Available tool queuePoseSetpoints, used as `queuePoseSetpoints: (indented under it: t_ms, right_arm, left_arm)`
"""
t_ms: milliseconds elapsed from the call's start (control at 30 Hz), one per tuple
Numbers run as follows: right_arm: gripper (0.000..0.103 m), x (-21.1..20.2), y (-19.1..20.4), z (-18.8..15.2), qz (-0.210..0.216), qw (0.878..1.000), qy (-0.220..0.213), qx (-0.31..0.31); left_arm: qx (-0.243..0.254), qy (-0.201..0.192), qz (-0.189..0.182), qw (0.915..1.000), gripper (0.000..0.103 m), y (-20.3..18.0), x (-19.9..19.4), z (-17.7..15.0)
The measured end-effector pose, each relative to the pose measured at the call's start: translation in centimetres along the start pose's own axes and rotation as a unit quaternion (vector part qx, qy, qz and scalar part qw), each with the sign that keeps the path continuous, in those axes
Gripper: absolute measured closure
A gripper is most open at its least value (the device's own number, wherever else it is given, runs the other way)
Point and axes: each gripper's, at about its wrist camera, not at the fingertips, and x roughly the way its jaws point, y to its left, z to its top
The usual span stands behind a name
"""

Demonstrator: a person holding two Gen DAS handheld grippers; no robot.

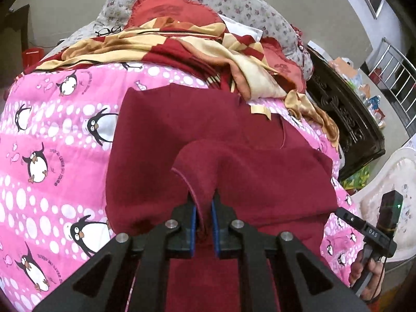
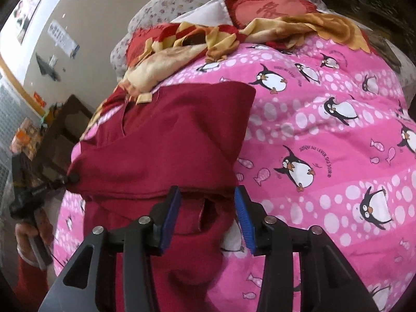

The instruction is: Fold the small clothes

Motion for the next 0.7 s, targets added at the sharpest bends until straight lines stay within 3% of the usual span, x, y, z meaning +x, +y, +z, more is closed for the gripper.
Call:
queuePoseSetpoints:
  t_ms: [67, 233, 367, 433, 600, 700]
  right_arm:
    - [0.049, 0.0, -0.1, 0.4, 0.002, 1.0, -0.007, 0.001]
    - [0.049, 1.3, 1.7, -0.2, -0.056, 0.995, 0.015, -0.085]
    - [0.05, 1.9, 1.3, -0.6, -0.059, 0.994, 0.011, -0.096]
    - [0.074, 2.1, 1.2, -0.4, -0.066, 0.992, -0.001, -0.105]
    - [0.078, -1.5, 2.3, 0.2, -0.059, 0.989, -0.054, -0.122]
    - [0.078, -1.2, 3.1, -1.7, -0.075, 0.983, -0.024, -0.165]
  left_arm:
    - [-0.008, 0.0, 0.001, 1.0, 0.093, 0.2, -0.1, 0.3]
    - [-0.016, -0.018, -0.007, 0.9997, 0.093, 0.2, -1.3, 1.7]
    - [-0.004, -0.028, -0.007, 0.9996, 0.093, -0.7, -2.0, 2.8]
    - [-0.001, -0.028, -0.009, 0.9996, 0.093, -1.1, -2.1, 3.1]
    - [0.012, -0.028, 0.0, 0.9995, 0.092, -1.2, -2.0, 2.5]
    - [0.011, -0.006, 0.028, 0.9995, 0.092, 0.2, 0.1, 1.5]
